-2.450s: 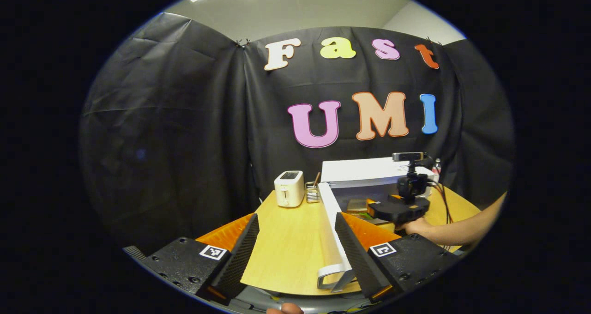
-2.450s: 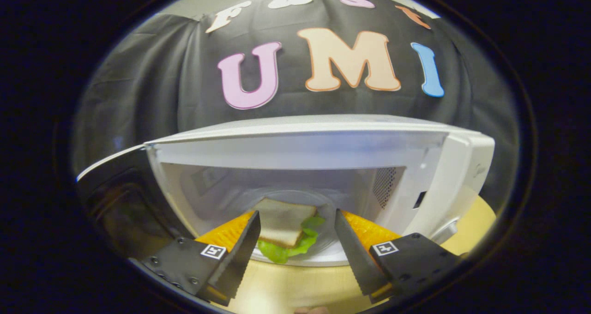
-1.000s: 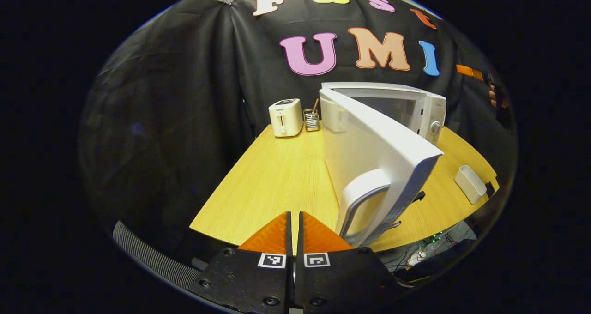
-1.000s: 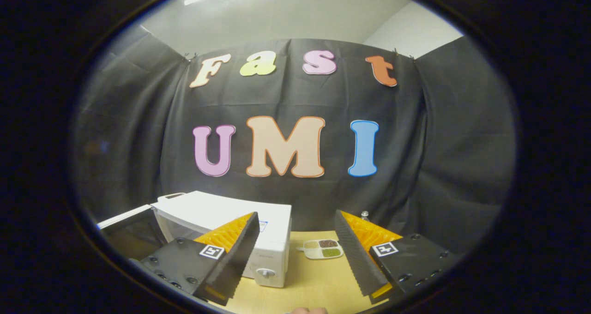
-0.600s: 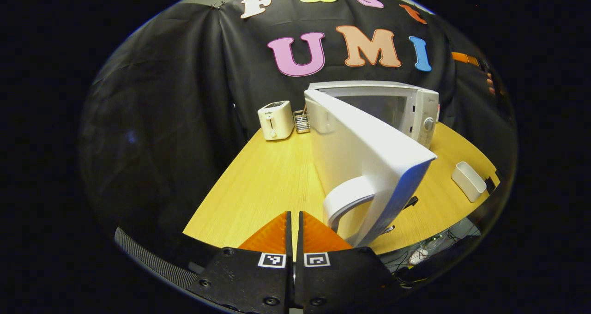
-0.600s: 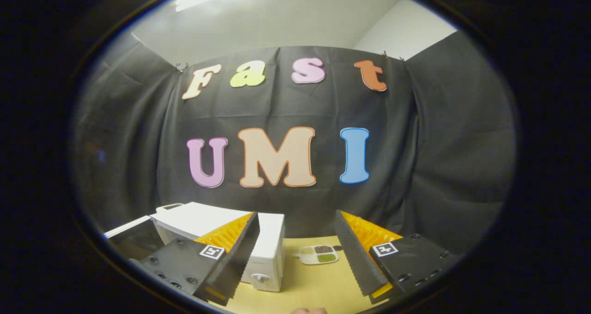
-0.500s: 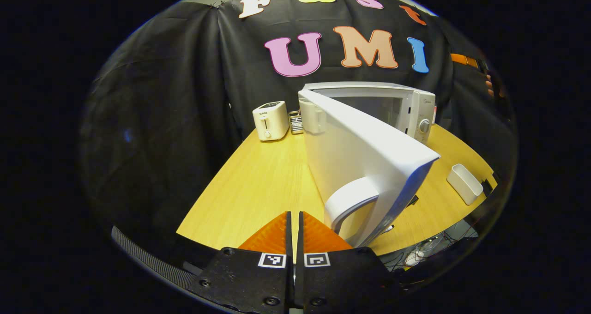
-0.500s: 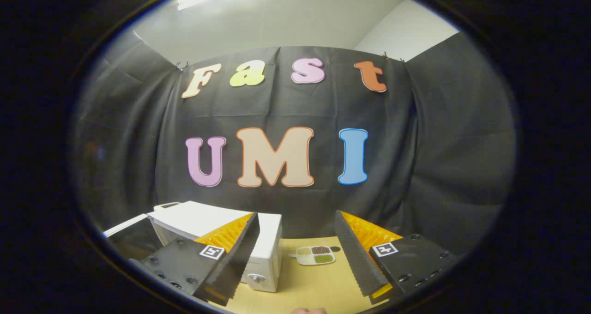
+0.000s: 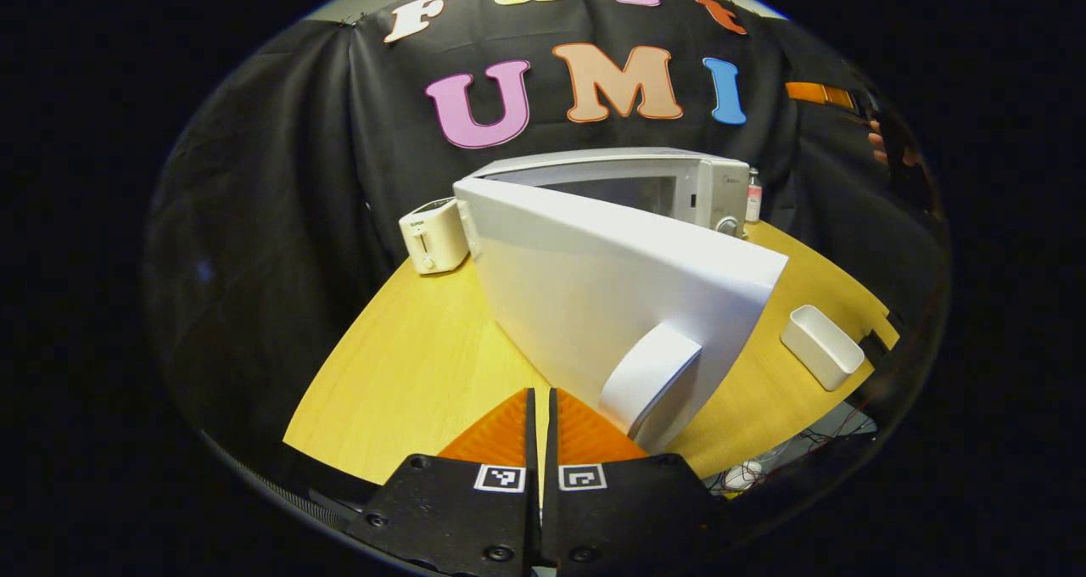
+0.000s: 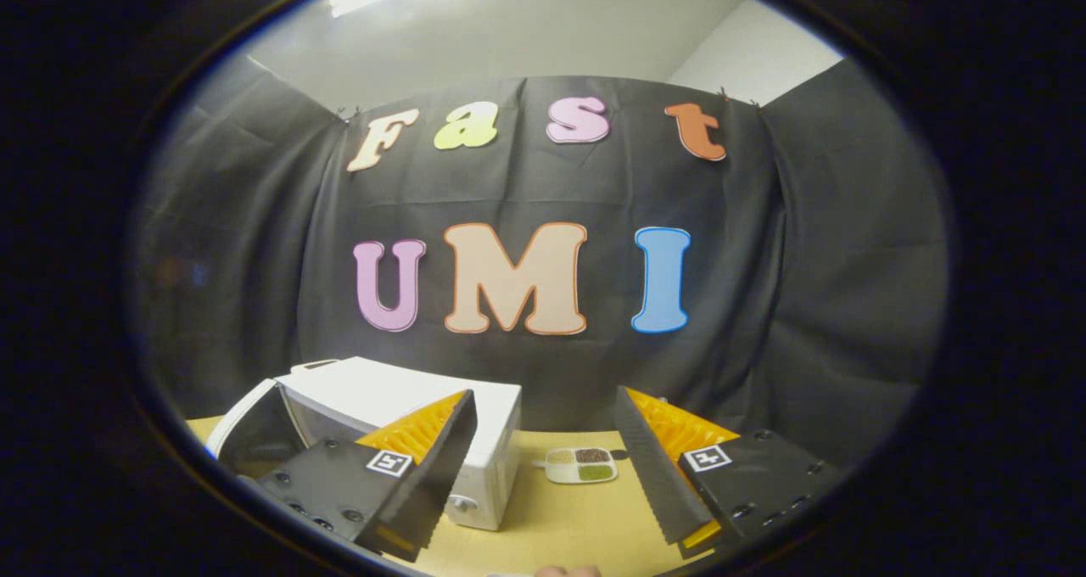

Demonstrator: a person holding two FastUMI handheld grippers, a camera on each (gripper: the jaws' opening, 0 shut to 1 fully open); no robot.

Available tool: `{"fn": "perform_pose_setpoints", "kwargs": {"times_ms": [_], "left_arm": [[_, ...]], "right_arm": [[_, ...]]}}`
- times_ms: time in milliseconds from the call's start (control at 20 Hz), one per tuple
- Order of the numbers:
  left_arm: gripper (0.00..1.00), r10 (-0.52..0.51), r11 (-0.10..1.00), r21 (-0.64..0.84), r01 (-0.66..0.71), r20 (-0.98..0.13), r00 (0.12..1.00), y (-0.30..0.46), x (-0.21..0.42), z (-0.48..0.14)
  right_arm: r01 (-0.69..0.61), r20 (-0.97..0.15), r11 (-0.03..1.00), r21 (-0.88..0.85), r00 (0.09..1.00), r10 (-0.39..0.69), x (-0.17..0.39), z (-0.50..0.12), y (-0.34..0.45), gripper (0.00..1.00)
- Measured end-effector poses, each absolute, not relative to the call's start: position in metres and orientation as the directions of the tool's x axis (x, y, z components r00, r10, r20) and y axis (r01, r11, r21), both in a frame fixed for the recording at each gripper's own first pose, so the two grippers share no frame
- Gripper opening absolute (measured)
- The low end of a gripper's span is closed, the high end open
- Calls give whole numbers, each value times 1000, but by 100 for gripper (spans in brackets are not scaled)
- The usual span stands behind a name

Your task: Open the microwave oven with the left hand, put the food in, and close the microwave oven.

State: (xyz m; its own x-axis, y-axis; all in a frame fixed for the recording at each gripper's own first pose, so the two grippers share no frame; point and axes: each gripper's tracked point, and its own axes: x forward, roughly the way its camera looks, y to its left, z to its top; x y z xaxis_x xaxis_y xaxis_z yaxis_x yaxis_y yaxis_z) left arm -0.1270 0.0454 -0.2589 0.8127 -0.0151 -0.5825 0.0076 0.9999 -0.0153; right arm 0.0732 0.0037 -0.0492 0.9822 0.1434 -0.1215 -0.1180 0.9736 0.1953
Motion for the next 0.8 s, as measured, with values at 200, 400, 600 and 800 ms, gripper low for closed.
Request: {"fn": "perform_pose_setpoints", "kwargs": {"times_ms": [200,400,600,800], "left_arm": [[0,-42,999,-14,42,-578,815,11,-105,-249],[0,-67,997,-4,80,-574,816,-20,-79,-241],[0,-85,994,11,109,-555,828,-40,-54,-233],[0,-92,992,17,121,-547,832,-55,-35,-232]], "right_arm": [[-158,-115,965,208,976,184,80,-48,0,95],[-191,-88,957,217,973,214,90,-45,-4,95],[-214,-66,953,215,970,232,97,-42,-10,95],[-214,-54,948,236,971,233,103,-42,-21,95]]}}
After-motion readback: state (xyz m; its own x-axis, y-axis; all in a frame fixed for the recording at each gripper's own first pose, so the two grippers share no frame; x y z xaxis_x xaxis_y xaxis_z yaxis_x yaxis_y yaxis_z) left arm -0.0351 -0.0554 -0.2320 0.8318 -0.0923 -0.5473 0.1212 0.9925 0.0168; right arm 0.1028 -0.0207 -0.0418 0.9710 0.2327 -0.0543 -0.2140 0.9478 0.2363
